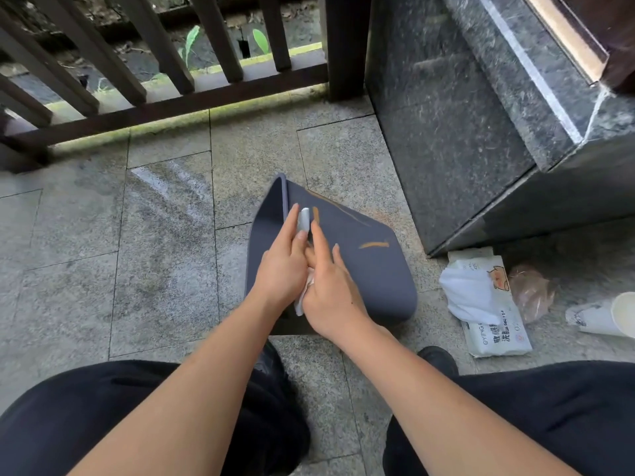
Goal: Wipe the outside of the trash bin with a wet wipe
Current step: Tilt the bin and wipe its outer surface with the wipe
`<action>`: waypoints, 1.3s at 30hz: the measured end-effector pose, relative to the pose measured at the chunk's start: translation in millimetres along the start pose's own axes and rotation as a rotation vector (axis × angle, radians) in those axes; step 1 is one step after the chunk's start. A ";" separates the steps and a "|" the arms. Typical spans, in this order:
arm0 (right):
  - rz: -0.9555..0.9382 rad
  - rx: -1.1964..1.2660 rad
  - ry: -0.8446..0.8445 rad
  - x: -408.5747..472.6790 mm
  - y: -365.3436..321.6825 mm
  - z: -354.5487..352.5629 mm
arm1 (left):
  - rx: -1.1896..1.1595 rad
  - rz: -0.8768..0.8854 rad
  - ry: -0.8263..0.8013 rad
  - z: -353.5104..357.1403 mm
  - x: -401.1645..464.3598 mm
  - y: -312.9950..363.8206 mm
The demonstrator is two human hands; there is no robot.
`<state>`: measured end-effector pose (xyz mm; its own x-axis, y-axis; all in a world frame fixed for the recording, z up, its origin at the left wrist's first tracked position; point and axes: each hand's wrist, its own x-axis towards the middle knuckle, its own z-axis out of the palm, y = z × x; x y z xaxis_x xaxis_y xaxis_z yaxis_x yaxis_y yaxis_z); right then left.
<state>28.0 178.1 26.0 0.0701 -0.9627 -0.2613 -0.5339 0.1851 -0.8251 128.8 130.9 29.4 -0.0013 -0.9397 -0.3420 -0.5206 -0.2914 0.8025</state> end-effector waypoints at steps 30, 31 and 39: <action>0.670 -0.061 0.121 8.6 109.0 -25.4 | 0.184 0.148 -0.004 -0.1 -28.4 3.4; 0.627 -0.070 0.128 4.1 101.2 -16.4 | 0.212 0.134 -0.019 -3.0 -28.0 5.3; 0.001 0.058 0.151 -10.9 18.4 14.8 | 0.107 -0.018 -0.032 -6.4 -14.0 4.3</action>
<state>29.8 194.9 6.2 -0.0599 -0.9804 -0.1877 -0.4838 0.1930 -0.8536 132.0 141.7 40.7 -0.0172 -0.9277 -0.3729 -0.6089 -0.2861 0.7399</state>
